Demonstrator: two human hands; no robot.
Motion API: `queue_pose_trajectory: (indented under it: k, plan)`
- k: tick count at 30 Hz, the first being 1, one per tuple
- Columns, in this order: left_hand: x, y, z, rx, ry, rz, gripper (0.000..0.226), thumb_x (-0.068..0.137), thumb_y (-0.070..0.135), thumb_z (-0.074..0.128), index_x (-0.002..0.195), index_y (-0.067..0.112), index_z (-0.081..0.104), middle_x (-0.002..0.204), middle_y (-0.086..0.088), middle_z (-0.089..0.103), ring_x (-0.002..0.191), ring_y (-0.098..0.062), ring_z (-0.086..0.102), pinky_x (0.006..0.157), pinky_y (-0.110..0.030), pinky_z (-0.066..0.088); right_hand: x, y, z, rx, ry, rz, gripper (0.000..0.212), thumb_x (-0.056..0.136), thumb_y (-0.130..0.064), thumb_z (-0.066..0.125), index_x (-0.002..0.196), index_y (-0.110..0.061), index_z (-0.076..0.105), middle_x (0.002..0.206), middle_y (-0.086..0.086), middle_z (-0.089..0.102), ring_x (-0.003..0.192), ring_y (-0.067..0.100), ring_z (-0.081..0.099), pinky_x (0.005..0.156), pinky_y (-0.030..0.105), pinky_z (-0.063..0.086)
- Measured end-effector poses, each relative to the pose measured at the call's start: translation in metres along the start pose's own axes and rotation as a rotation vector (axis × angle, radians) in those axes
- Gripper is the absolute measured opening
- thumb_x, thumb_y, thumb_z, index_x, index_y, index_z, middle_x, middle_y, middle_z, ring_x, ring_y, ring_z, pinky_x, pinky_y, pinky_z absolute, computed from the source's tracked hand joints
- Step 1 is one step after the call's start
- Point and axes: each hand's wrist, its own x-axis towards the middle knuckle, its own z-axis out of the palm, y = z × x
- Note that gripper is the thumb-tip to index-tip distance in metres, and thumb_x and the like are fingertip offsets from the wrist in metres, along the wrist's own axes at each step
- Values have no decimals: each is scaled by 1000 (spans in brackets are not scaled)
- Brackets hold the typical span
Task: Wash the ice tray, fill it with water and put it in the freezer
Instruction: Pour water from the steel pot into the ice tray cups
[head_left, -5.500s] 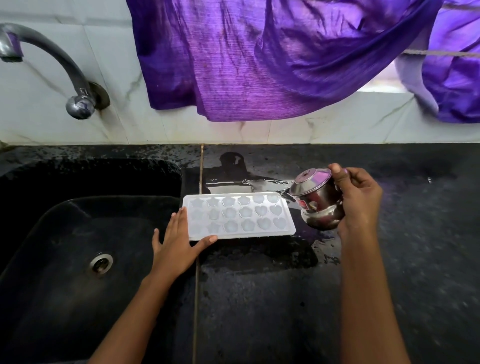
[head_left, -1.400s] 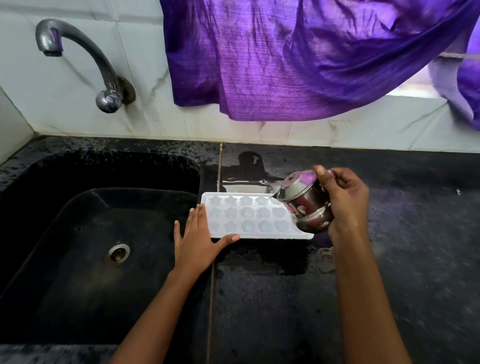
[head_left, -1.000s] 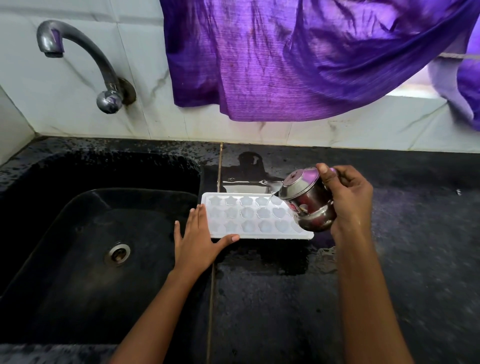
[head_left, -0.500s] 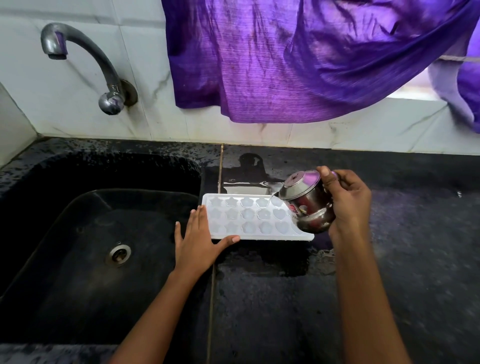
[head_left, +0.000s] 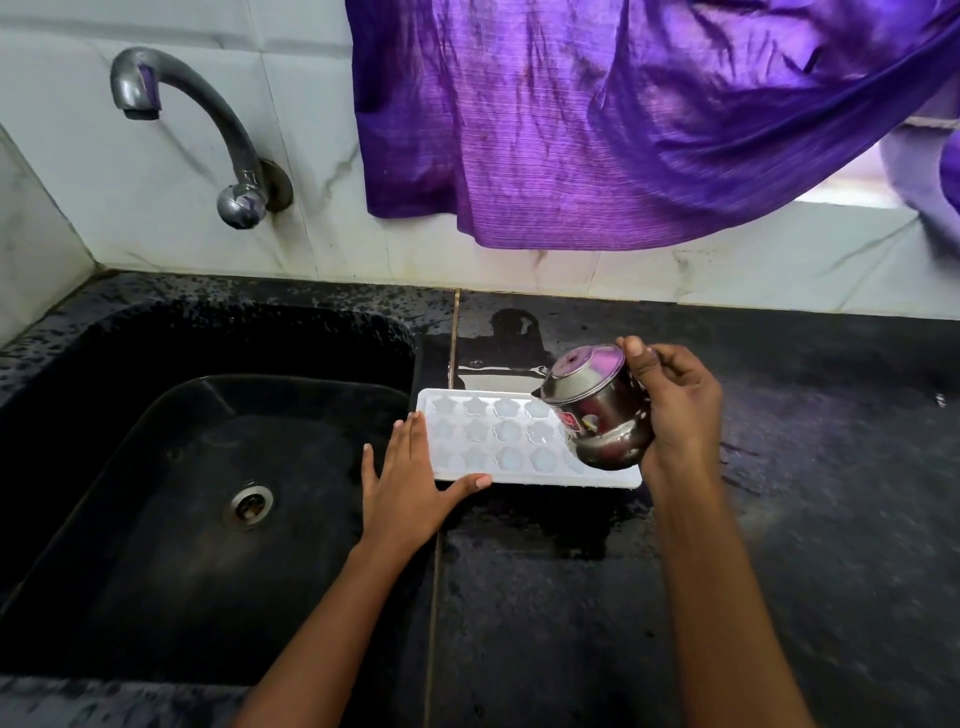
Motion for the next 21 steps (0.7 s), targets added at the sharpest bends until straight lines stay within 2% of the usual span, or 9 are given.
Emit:
queue_pose_trajectory:
  k: [2,9,15,21]
  plan:
    - [0,0,0,0,1,2,119,60,87,30,151,16,-1,160,3,3,145,-8,-4,115,-42,-11,-1,-1,2,-16,-1,-11,15,77,-22,73,68,-20,61,71,-5,64,73,11,58,67,27,52]
    - [0,-1,1,7,16,4,123,55,89,23,150,16,-1,160,3,4,145,-8,-4,115,-41,-10,-5,-6,7,-108,-24,-48,17,77,-23,73,70,-16,59,77,2,61,76,13,55,78,39,52]
    - [1,-1,2,4,21,6,123,55,89,23,150,17,-1,160,3,4,145,-8,-4,115,-41,-10,-6,-9,8,-145,-27,-51,15,77,-24,73,73,-17,60,80,0,64,77,11,58,84,43,53]
    - [0,-1,2,4,19,4,116,64,85,34,150,16,-1,160,3,5,145,-8,-4,115,-41,-10,-7,-12,10,-185,-39,-78,14,77,-26,73,74,-19,61,83,0,65,81,14,59,87,47,54]
